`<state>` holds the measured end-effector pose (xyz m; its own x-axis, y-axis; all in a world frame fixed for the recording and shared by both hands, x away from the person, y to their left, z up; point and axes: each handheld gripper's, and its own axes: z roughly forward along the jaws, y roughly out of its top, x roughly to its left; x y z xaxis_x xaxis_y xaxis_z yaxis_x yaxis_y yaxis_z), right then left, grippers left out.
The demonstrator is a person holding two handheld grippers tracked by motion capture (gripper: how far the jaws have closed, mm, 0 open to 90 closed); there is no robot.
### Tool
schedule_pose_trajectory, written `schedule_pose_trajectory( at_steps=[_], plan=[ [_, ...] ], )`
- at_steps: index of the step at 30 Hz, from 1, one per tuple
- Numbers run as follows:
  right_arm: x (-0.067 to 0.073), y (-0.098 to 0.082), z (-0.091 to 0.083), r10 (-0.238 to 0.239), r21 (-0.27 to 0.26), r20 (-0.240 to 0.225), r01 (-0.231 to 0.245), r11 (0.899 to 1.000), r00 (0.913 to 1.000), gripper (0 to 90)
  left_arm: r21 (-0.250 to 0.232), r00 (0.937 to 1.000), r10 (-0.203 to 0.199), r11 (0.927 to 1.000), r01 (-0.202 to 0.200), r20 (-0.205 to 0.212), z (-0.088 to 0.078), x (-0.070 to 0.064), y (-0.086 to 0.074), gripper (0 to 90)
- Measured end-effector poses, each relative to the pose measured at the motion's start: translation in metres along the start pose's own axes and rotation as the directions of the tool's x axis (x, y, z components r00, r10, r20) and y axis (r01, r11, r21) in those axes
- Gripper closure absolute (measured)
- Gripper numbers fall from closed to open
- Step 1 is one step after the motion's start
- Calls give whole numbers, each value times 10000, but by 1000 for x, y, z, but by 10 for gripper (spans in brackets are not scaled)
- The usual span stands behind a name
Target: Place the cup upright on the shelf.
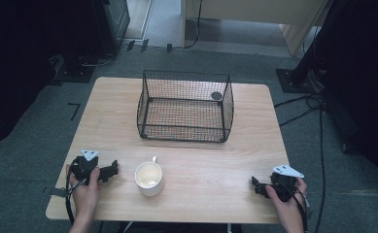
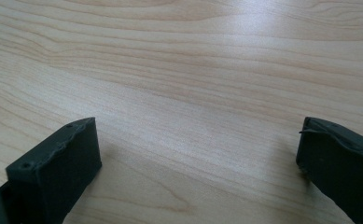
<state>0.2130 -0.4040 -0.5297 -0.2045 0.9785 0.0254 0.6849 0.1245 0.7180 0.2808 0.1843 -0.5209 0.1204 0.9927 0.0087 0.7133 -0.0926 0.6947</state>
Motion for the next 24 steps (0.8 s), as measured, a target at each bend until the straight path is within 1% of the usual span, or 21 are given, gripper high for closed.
schedule_pose_trajectory(
  at_steps=[2,5,7,10,11,12,14,15,17,20,22,23,24],
  plan=[
    [0,0,0,-2,1,-3,2,10000,10000,0,23,10000,6,10000,-6,-21,-1,1,0,0],
    [0,0,0,-34,10,-34,34,10000,10000,0,-169,9999,-169,9997,169,-23,-5,3,-1,0],
    [-1,0,0,-53,10,-45,53,10000,10000,0,-324,9997,-246,9992,248,67,-9,4,0,0],
    [-1,0,0,-58,11,-50,58,10000,10000,0,-572,9998,-182,9982,187,106,-18,2,2,0],
    [0,0,0,-62,5,-60,63,10000,10000,0,-793,9998,-136,9967,147,155,-27,0,3,0],
    [0,0,0,-62,5,-60,63,10000,10000,0,-793,9998,-136,9967,147,155,-27,0,3,0],
    [0,0,0,-76,-4,-59,76,10000,10000,0,-1008,9997,-92,9948,116,240,-35,-2,4,0],
    [1,0,0,-63,12,-69,63,10000,10000,0,-1211,9992,-74,9926,121,393,-40,-4,6,0],
    [2,0,0,-50,12,-56,50,10000,10000,0,-1388,9977,-106,9901,199,677,-47,-5,8,0],
    [4,0,0,22,-4,58,-22,10000,10000,0,-1577,9969,35,9874,91,792,-54,-8,10,0],
    [6,0,0,107,-1,98,-107,9999,9999,0,-1650,9952,138,9863,24,970,-60,-12,11,0],
    [7,0,0,92,-3,96,-92,10000,9999,0,-1730,9935,240,9849,-44,1109,-65,-17,12,0],
    [7,0,0,92,-3,96,-92,10000,9999,0,-1730,9935,240,9849,-44,1109,-65,-17,12,0]
  ],
)
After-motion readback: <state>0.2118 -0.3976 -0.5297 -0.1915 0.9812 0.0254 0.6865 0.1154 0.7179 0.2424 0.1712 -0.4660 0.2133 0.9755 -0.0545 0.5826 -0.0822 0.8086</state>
